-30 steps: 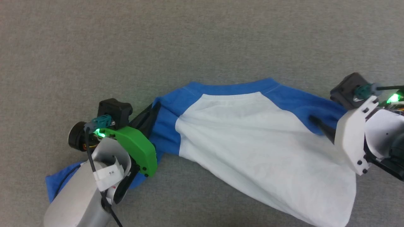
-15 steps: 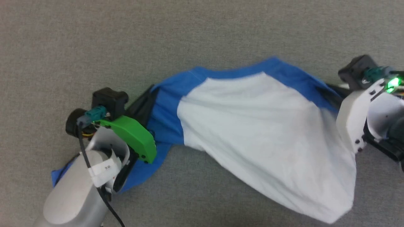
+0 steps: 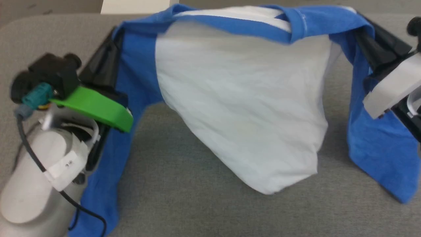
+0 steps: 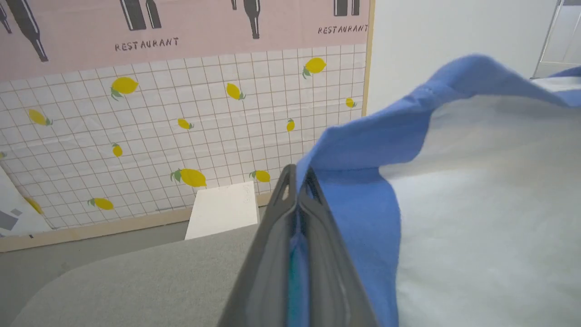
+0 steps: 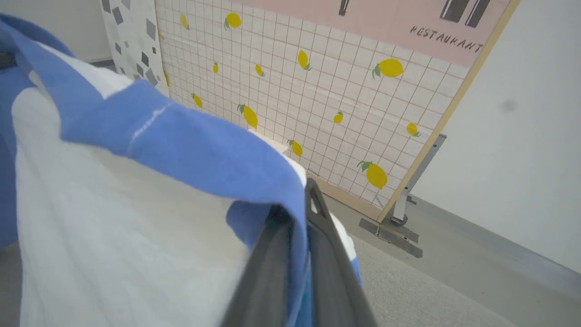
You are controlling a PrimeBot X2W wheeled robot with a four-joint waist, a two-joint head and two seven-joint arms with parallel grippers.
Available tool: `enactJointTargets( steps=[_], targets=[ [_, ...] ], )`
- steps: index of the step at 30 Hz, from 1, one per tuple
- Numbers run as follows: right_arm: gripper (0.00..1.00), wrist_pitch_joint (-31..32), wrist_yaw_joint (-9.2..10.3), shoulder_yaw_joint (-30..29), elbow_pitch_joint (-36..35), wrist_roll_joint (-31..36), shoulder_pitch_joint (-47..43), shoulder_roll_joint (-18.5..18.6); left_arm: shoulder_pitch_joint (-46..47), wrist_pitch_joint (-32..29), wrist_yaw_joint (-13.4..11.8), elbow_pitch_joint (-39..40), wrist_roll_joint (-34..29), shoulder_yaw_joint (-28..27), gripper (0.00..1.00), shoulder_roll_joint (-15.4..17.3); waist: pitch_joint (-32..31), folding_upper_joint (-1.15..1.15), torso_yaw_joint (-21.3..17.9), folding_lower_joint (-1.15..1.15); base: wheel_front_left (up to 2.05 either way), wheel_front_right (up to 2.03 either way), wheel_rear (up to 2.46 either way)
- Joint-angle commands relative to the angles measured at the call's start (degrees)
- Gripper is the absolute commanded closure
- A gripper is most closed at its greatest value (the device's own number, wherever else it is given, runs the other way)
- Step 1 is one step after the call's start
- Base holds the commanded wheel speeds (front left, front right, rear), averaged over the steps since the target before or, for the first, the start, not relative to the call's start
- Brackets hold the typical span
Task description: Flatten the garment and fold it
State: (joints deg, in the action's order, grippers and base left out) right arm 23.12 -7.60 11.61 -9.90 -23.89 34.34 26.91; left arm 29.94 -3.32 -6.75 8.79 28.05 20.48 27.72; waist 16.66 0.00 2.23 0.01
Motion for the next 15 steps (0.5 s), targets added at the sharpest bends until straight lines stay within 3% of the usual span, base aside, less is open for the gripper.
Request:
enactJointTargets(
  steps=[1,15],
  targets=[
    [1.0,-0.18,0.11,-0.77,-0.73,0.64,1.8,-0.7,2.39,-0.66,-0.77,0.88,-1.14,-0.74,1.0,1.21,-4.7,0.0,-3.49,-0.01,0.0,0.0,0.0],
    [1.0,5.35,0.11,1.27,-3.21,0.37,13.32,-1.9,16.53,-11.05,-0.23,5.33,-2.45,-0.76,1.0,3.73,-10.71,0.0,-5.26,-0.01,0.0,0.0,0.0]
  ],
)
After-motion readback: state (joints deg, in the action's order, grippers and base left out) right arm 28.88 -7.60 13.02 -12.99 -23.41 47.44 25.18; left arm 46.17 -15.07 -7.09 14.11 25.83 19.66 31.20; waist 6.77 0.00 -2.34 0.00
